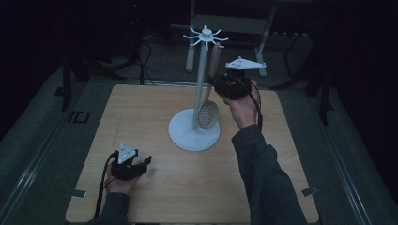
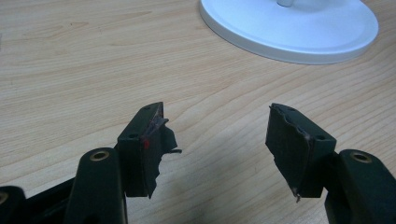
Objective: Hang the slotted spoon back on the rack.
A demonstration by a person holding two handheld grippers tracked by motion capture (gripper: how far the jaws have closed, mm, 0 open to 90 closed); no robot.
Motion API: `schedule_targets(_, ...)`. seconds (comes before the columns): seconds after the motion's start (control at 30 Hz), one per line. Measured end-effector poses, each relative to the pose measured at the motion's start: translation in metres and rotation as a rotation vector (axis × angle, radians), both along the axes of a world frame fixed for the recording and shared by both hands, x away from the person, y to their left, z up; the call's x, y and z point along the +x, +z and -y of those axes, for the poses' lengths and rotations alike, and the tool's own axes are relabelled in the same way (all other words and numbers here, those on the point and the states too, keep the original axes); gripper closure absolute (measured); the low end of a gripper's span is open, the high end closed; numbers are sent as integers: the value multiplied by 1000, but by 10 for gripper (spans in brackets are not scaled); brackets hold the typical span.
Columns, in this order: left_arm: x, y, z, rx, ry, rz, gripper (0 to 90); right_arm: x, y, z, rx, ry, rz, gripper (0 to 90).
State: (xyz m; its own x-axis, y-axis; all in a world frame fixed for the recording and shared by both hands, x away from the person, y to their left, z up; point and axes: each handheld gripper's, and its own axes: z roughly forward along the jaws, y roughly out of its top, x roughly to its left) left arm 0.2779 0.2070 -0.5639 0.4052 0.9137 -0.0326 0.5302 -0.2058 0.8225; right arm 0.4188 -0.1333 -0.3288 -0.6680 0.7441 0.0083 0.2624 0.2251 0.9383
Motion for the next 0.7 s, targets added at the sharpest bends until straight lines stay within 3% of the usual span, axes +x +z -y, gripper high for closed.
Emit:
schedule_targets(0.37,0,-1,1,4,-2,-2,381,-3,-7,2,14,15,-2,551)
schedule_targets(0.7,0,0,1,4,0,2,377,-5,-15,8,7,-44,-9,384)
